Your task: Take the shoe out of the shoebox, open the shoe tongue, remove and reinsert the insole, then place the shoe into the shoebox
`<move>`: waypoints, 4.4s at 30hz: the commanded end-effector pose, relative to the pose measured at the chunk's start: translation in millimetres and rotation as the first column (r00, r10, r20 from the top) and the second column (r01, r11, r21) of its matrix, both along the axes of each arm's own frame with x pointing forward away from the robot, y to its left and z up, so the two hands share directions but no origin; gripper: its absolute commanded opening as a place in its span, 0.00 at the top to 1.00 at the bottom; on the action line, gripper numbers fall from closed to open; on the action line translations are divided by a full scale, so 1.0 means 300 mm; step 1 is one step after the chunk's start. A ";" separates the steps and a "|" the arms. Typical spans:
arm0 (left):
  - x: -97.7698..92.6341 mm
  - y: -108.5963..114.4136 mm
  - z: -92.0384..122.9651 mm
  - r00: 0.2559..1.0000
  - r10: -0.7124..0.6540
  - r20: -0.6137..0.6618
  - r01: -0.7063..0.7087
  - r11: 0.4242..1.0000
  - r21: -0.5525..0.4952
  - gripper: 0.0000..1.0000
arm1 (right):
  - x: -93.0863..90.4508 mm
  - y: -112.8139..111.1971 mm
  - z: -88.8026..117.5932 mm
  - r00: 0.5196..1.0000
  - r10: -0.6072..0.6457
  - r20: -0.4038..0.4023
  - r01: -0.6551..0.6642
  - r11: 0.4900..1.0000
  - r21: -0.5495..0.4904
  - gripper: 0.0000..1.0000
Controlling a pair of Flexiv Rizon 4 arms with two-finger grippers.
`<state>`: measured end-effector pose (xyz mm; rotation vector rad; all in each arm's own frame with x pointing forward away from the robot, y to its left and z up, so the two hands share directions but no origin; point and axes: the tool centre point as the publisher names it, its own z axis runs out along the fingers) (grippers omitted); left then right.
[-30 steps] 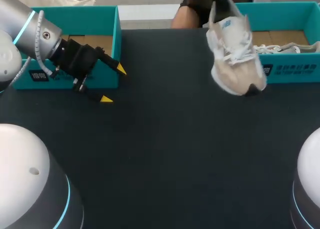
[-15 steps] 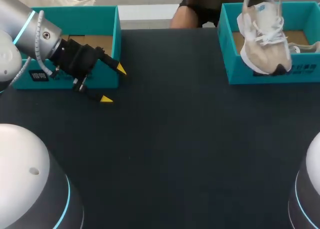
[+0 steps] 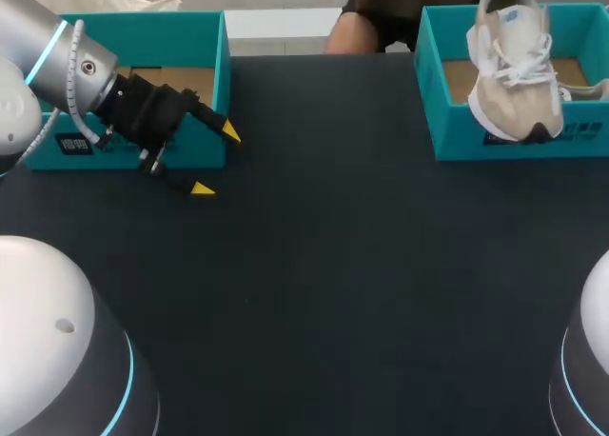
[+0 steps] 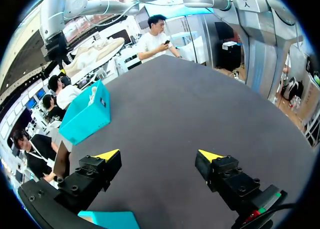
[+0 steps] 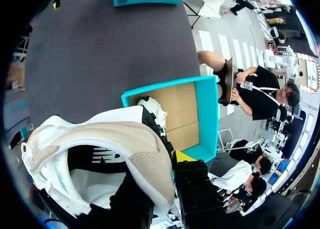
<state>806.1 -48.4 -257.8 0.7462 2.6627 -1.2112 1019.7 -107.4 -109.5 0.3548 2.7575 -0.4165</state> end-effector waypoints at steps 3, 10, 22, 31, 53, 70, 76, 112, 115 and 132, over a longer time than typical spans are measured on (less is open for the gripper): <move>0.000 0.000 0.000 1.000 0.000 0.000 0.000 1.000 0.003 0.00 | 0.090 -0.113 -0.024 1.000 0.022 -0.018 -0.022 1.000 0.016 1.00; 0.000 0.000 0.000 1.000 0.000 0.000 0.000 1.000 0.003 0.00 | 0.249 -0.261 -0.031 0.999 0.048 0.001 -0.048 0.999 -0.007 1.00; 0.000 0.000 0.000 1.000 0.000 0.000 0.000 1.000 0.003 0.00 | 0.518 -0.497 -0.060 0.998 0.060 -0.024 -0.061 0.997 -0.036 1.00; 0.000 0.000 0.000 1.000 0.000 0.000 0.000 1.000 0.003 0.00 | 0.531 -0.508 -0.064 0.998 0.056 -0.021 -0.057 0.997 -0.046 1.00; 0.000 0.000 0.000 1.000 0.000 0.000 0.000 1.000 0.003 0.00 | 0.585 -0.618 -0.084 0.935 -0.351 0.046 0.353 0.935 -0.032 1.00; 0.000 0.000 0.000 1.000 0.000 0.000 0.000 1.000 0.003 0.00 | 0.451 -0.623 -0.098 0.514 -0.831 0.212 0.827 0.546 0.136 1.00; 0.000 0.000 0.000 1.000 0.000 0.000 0.000 1.000 0.003 0.00 | 0.411 -0.630 -0.099 0.383 -0.897 0.220 0.901 0.416 0.128 1.00; 0.000 0.000 0.000 1.000 0.000 0.000 0.000 1.000 0.003 0.00 | 0.350 -0.617 -0.167 -0.066 -0.983 0.169 0.916 0.007 0.400 1.00; 0.000 0.000 0.000 1.000 0.000 0.000 0.000 1.000 0.003 0.00 | 0.351 -0.623 -0.174 -0.069 -0.983 0.172 0.916 0.006 0.401 1.00; 0.000 0.000 0.000 1.000 0.000 0.000 0.000 1.000 0.003 0.00 | 0.336 -0.663 -0.252 -0.092 -0.983 0.158 0.920 -0.024 0.390 1.00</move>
